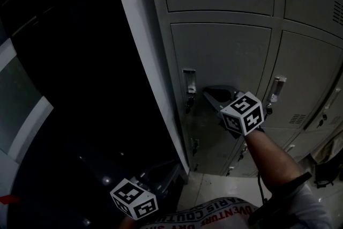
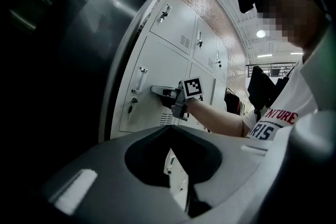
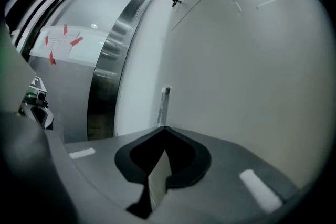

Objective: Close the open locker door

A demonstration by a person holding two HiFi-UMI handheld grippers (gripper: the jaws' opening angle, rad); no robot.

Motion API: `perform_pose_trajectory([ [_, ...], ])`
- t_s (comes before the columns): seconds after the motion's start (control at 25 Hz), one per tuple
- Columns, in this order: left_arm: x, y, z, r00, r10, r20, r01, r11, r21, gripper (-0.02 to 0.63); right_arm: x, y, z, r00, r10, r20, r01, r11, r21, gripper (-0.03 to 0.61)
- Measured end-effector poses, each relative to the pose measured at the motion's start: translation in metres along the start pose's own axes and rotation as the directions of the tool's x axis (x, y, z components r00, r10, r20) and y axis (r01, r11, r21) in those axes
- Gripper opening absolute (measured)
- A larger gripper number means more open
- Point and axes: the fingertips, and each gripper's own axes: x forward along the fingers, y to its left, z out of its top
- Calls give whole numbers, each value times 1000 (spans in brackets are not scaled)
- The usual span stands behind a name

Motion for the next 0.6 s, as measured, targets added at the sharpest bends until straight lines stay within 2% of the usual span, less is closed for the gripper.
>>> perform_pose_trajectory([
  [0.2, -8, -2, 3, 1000, 1, 4, -1, 1000, 5, 5, -5, 5, -3, 1000, 0, -22, 1, 999, 34, -9],
  [0.32, -16, -8, 2, 1000, -13, 10, 13, 1000, 1, 5, -27, 27, -7, 998, 42, -44, -41, 999, 29, -9],
  [0.48, -36, -24, -3, 998, -55, 14, 55, 998, 7, 5, -84, 86, -20, 985, 147, -89, -145, 989, 28, -9],
  [0.6, -63, -44, -13, 996, -93, 6, 93, 996, 16, 5, -135, 150, -32, 978, 181, -107, -178, 983, 40, -8],
])
